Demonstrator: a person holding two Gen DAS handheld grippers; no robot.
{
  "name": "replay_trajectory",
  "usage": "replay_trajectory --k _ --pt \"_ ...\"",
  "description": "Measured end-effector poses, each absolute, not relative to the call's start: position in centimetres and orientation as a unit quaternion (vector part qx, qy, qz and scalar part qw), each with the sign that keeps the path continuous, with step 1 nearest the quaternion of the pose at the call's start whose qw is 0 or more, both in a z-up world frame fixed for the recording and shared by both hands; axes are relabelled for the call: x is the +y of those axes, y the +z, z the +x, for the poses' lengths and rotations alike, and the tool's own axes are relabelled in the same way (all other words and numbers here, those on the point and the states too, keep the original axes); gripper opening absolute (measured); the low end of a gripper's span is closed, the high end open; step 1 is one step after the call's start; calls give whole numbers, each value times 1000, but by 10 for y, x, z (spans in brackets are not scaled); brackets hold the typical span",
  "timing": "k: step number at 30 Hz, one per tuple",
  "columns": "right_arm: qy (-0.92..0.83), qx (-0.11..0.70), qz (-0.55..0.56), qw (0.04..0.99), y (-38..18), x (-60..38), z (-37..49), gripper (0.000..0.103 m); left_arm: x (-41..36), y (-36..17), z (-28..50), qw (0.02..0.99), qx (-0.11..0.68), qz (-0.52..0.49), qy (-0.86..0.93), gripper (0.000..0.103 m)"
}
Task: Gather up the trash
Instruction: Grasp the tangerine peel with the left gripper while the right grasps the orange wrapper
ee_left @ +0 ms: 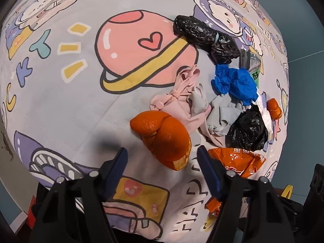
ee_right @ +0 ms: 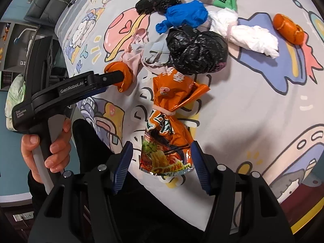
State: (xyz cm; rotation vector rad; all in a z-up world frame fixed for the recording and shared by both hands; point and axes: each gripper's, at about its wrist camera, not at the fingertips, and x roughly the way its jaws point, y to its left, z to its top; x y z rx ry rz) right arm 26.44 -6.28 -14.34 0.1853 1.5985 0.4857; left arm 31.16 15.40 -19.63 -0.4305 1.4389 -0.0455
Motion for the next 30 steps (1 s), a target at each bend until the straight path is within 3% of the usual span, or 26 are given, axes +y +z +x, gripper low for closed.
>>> replay_trajectory --k 9,18,23,30 --pt "211 718 63 660 -161 -46 272 50 150 -204 316 723 660 -201 -37 43" --pt "204 725 62 655 -173 -39 274 48 144 -206 313 722 663 -194 -41 38" --pt "208 712 61 668 -164 -39 268 33 149 -205 309 719 660 -215 -43 29" --pt "221 689 73 686 -141 -50 261 29 155 -187 297 728 651 -210 -37 24"
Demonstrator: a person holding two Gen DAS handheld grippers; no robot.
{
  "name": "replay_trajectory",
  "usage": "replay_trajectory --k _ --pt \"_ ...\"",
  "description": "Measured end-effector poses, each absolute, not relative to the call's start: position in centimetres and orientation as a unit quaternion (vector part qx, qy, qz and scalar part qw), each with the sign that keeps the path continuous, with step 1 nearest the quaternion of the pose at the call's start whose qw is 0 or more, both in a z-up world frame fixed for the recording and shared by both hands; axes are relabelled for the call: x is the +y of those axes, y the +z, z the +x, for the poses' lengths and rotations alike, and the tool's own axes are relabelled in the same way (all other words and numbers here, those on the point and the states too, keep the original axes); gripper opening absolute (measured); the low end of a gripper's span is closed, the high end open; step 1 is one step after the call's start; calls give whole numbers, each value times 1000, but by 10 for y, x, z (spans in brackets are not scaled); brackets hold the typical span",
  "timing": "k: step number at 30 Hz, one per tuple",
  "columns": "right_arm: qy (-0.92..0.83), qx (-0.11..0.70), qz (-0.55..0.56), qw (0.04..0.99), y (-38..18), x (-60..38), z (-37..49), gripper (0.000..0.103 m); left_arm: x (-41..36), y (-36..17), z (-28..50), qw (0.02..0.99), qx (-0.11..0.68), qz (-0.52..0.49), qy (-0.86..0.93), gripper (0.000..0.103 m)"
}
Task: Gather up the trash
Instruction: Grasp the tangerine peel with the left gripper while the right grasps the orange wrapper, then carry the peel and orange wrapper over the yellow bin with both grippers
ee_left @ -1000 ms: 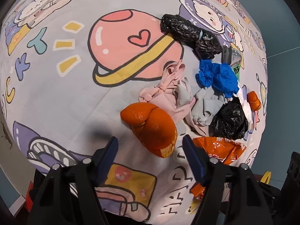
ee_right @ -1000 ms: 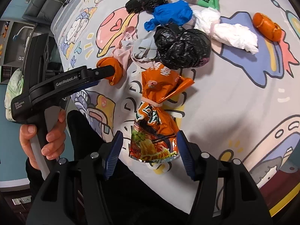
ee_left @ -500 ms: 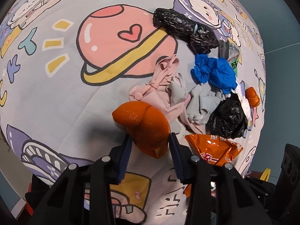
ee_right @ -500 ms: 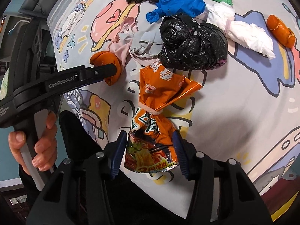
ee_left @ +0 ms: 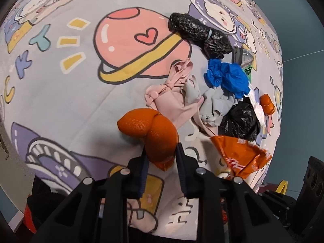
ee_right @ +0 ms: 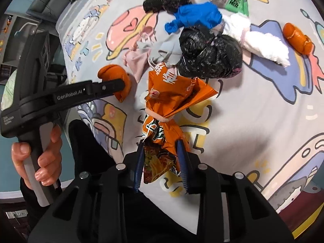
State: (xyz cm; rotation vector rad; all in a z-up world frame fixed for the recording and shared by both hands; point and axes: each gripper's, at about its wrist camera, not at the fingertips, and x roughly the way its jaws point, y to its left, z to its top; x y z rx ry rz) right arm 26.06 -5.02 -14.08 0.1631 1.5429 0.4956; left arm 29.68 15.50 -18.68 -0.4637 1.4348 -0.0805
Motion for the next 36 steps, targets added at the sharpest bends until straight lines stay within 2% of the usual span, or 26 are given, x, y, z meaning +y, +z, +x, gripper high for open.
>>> replay_trajectory --k 18,36 --pt "231 671 98 698 -101 -96 224 29 172 -140 248 748 637 -185 -23 24" --pt "203 648 121 724 -71 -154 200 30 94 -119 221 753 634 -146 -97 24"
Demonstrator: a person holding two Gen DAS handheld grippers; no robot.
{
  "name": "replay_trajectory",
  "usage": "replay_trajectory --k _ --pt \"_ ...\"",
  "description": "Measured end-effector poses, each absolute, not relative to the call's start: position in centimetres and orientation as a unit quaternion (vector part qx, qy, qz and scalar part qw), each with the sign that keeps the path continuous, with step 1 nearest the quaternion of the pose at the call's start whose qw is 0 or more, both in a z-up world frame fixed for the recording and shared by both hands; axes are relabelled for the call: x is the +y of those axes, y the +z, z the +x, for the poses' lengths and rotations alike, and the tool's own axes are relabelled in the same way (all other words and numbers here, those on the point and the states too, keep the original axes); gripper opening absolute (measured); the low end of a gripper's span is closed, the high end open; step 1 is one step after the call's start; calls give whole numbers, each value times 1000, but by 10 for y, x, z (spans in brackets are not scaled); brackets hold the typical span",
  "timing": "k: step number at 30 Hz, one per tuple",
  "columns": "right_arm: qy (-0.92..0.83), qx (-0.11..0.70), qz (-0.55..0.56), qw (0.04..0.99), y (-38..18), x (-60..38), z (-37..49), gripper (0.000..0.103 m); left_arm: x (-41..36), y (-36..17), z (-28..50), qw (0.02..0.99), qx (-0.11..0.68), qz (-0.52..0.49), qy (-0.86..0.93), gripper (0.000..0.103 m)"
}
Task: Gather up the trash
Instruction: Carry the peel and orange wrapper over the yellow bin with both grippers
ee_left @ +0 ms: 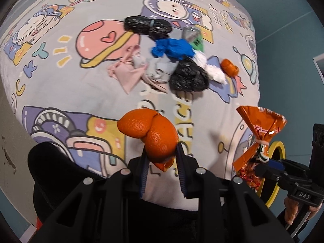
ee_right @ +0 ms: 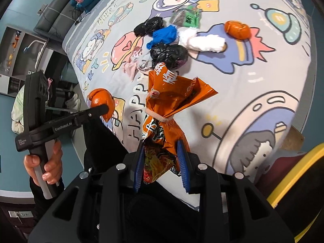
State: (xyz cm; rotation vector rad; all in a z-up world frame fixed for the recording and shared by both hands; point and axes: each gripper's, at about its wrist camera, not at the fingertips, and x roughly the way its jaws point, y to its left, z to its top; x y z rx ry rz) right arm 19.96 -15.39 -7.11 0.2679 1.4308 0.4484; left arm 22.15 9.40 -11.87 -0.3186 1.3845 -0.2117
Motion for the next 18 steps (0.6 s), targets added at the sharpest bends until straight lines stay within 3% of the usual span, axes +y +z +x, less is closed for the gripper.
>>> replay_trajectory --k 18 --pt "154 621 168 750 -53 -228 174 30 15 -95 205 753 627 -112 -166 24"
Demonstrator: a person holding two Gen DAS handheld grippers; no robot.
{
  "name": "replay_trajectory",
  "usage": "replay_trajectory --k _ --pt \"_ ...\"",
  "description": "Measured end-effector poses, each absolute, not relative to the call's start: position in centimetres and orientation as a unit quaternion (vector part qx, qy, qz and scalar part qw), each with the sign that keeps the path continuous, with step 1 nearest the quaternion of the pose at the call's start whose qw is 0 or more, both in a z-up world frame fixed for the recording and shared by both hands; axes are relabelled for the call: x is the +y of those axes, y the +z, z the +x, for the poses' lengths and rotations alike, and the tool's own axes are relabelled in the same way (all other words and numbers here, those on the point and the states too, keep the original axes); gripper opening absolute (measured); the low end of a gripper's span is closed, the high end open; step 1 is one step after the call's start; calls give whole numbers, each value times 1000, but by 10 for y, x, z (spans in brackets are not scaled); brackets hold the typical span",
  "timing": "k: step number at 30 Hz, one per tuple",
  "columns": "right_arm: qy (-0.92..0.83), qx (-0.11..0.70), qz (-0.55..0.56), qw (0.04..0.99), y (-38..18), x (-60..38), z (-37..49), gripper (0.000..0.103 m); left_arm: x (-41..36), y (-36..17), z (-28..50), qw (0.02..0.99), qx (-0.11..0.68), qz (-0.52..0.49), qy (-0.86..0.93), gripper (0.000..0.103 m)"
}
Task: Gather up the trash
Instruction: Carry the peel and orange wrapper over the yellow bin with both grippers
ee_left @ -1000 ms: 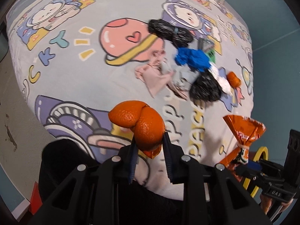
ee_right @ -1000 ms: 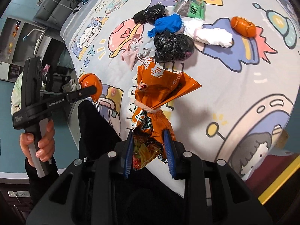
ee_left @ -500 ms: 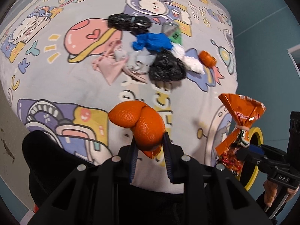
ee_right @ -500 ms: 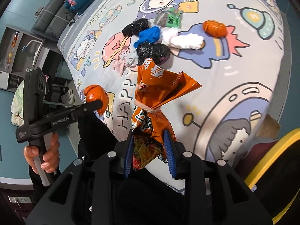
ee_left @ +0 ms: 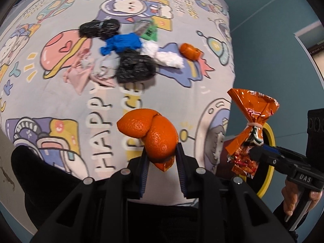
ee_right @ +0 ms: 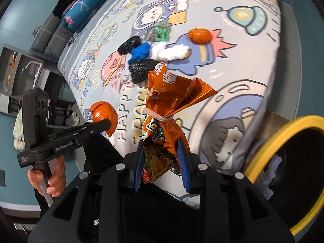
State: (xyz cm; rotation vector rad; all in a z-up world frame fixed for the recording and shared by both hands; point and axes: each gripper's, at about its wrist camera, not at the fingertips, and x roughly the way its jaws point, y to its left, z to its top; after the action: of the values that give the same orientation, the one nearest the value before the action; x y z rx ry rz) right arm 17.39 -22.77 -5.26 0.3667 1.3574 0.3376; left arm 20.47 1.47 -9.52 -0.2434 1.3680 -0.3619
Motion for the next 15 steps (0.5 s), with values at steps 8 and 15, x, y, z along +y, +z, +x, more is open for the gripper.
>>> replay_trajectory --k 8,15 --pt "120 604 200 762 -43 -269 156 30 -30 -88 197 748 624 -90 -207 24" --pt "86 595 227 766 -39 -304 140 30 -66 -80 191 743 622 -69 -238 24"
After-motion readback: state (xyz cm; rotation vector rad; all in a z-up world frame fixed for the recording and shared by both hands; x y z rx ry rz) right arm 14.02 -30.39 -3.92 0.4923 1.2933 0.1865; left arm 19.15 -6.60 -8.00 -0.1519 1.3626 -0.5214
